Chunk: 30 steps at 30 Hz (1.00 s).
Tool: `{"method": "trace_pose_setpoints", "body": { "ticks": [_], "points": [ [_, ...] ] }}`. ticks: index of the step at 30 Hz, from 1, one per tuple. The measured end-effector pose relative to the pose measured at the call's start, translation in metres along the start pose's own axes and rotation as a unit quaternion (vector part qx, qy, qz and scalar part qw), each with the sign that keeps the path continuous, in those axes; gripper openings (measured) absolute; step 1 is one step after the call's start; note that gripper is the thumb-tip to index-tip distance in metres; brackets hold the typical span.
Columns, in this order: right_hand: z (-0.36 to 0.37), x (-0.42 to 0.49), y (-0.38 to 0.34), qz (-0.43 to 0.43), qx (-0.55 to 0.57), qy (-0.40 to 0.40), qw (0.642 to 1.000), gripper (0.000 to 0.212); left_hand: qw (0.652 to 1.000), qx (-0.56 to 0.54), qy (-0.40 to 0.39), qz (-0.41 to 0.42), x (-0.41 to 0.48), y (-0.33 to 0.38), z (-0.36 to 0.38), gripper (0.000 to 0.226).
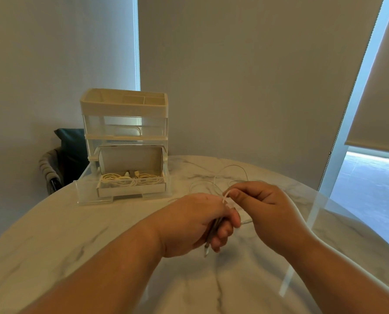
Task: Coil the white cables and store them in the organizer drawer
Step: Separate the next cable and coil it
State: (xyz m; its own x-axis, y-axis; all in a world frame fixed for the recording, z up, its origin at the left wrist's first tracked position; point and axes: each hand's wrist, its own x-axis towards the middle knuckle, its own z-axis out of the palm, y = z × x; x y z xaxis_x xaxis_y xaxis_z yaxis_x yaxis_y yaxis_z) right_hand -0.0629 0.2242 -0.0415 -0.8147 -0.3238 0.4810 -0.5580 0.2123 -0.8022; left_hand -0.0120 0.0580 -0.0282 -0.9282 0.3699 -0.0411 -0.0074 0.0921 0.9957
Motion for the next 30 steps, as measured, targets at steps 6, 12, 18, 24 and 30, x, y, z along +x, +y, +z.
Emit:
{"method": "trace_pose_setpoints", "body": {
  "ticks": [6,12,18,24,30],
  "points": [
    [-0.002,0.001,0.001,0.021,-0.018,0.008,1.0,0.022,0.997,-0.055,-0.049,0.006,0.004,-0.006,0.001,0.027],
    [-0.005,0.004,0.004,0.057,0.01,-0.048,0.997,0.023,0.991,-0.112,-0.069,0.03,0.007,-0.01,-0.002,0.024],
    [-0.011,0.006,0.005,0.067,0.051,-0.084,0.993,0.031,0.988,-0.131,-0.062,0.046,0.01,-0.012,-0.002,0.033],
    [-0.011,0.004,0.005,0.04,0.023,-0.139,0.989,0.025,0.989,-0.124,-0.054,0.057,0.011,-0.014,-0.004,0.033],
    [-0.008,0.004,0.01,0.089,0.05,-0.122,0.987,0.051,0.992,-0.071,-0.092,0.04,0.012,-0.015,-0.003,0.033]
  ]
}}
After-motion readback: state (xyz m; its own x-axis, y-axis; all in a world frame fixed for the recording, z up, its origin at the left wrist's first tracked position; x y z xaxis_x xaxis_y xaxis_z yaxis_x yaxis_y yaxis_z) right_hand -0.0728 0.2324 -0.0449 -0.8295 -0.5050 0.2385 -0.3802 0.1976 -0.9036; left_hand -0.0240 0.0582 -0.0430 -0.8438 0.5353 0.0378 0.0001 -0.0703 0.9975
